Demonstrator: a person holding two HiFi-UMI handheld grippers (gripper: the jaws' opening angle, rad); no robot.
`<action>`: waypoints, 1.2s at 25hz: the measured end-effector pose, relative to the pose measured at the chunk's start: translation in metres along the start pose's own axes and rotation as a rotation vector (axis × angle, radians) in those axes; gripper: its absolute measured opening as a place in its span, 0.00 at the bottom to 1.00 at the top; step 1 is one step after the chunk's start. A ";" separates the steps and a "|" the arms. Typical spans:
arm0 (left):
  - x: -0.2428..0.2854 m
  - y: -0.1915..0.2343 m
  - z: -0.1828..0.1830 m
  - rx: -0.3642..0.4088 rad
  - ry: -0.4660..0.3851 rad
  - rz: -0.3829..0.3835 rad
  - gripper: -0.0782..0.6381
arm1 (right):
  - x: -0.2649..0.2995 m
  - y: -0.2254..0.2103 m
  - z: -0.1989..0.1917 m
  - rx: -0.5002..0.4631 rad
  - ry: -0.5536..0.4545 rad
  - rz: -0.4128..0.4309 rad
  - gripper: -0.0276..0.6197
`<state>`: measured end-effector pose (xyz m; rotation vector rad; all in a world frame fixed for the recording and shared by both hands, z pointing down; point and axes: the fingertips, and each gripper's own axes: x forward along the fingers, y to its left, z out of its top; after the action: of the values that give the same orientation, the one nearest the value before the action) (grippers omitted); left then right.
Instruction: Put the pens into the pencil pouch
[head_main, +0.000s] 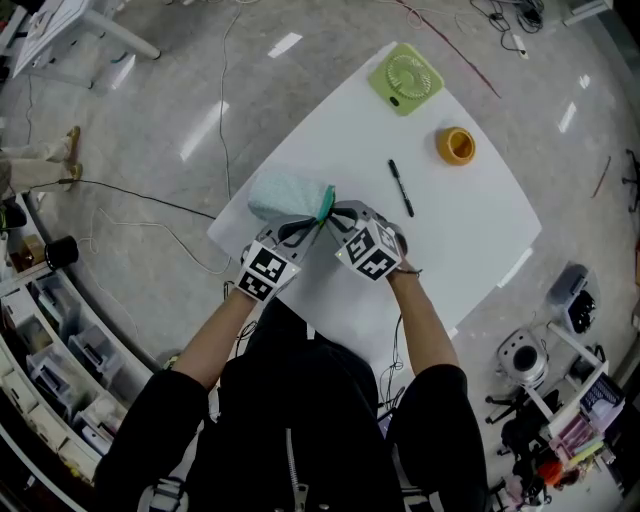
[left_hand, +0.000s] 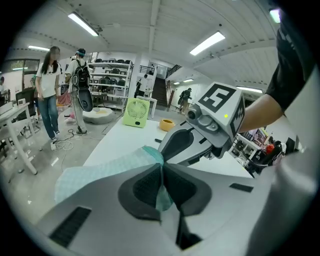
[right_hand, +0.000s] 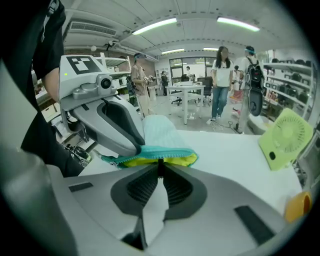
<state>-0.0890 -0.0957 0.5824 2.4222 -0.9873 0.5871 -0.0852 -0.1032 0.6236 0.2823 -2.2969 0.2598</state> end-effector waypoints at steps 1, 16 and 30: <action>0.000 -0.001 0.002 -0.004 -0.005 -0.008 0.16 | 0.000 0.000 0.002 -0.005 -0.012 -0.002 0.11; -0.004 -0.001 0.006 -0.051 -0.034 -0.039 0.16 | 0.002 -0.003 0.006 0.004 -0.071 -0.056 0.19; 0.000 0.001 0.003 -0.050 -0.023 -0.001 0.16 | -0.059 -0.028 -0.019 0.208 -0.152 -0.218 0.31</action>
<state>-0.0894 -0.0981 0.5800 2.3904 -0.9990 0.5286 -0.0248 -0.1177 0.5953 0.6751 -2.3655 0.3768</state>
